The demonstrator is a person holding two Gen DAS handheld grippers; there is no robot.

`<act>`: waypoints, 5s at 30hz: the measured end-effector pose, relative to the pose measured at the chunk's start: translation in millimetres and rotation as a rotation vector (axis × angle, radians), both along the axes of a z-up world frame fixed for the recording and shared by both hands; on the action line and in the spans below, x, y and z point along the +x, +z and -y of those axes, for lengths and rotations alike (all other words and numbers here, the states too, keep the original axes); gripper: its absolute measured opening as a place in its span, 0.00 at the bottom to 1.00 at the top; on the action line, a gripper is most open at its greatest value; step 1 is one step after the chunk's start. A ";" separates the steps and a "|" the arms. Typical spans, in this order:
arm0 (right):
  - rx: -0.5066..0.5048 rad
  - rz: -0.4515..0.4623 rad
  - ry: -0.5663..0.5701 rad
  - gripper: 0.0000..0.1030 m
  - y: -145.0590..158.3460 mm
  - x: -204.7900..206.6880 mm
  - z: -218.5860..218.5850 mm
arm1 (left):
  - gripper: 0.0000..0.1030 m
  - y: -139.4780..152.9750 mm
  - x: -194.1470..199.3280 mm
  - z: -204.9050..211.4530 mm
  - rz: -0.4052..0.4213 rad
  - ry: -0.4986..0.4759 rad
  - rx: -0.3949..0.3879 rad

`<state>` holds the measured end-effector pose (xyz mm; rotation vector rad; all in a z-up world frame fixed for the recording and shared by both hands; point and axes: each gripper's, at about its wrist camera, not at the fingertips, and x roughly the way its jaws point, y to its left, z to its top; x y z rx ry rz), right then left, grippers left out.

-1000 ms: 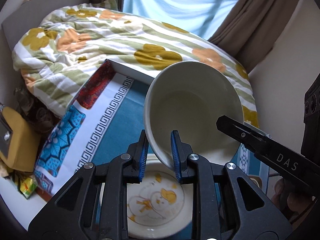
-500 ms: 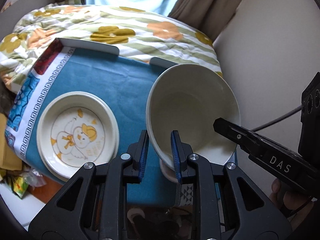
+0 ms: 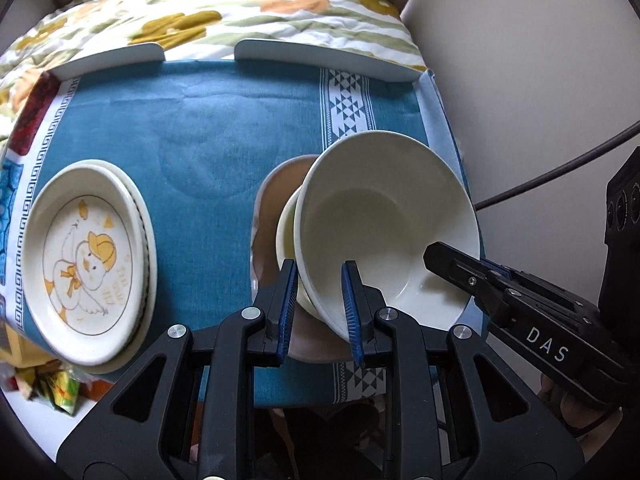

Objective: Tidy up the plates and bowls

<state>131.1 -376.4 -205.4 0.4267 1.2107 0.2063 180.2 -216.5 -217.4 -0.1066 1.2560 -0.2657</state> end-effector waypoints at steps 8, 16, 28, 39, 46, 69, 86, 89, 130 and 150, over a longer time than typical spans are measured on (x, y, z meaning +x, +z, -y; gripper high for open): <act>-0.017 -0.028 -0.012 0.13 -16.1 -3.1 -1.5 | 0.19 -11.8 5.7 6.0 -0.013 -0.050 0.070; -0.059 -0.025 -0.019 0.14 -16.4 -0.3 -4.0 | 0.19 -19.3 10.5 13.2 -0.006 -0.077 0.126; -0.090 -0.027 -0.021 0.13 -16.4 0.1 -5.5 | 0.19 -21.4 11.7 18.9 0.017 -0.115 0.171; -0.098 -0.026 -0.007 0.13 -16.2 0.3 -5.2 | 0.19 -21.0 13.8 13.6 0.013 -0.105 0.170; -0.065 0.017 -0.017 0.13 4.7 -2.4 6.6 | 0.19 9.2 9.4 4.7 0.079 -0.093 0.144; -0.268 0.045 0.180 1.00 34.7 -35.1 28.9 | 1.00 27.4 -17.4 -45.7 0.119 -0.164 0.300; -0.288 -0.251 0.343 0.50 -54.3 3.6 -10.9 | 0.63 -62.4 20.8 -13.2 -0.188 -0.396 0.202; -0.262 -0.263 0.360 0.35 -63.4 6.9 -14.4 | 0.46 -69.3 23.0 -11.3 -0.211 -0.395 0.160; -0.277 0.020 0.564 0.20 32.1 3.5 -105.7 | 0.13 45.4 -18.3 -95.5 0.063 -0.285 0.244; -0.276 -0.063 0.437 0.20 -8.9 -0.1 -255.5 | 0.13 -20.5 6.1 -239.0 -0.024 -0.395 0.223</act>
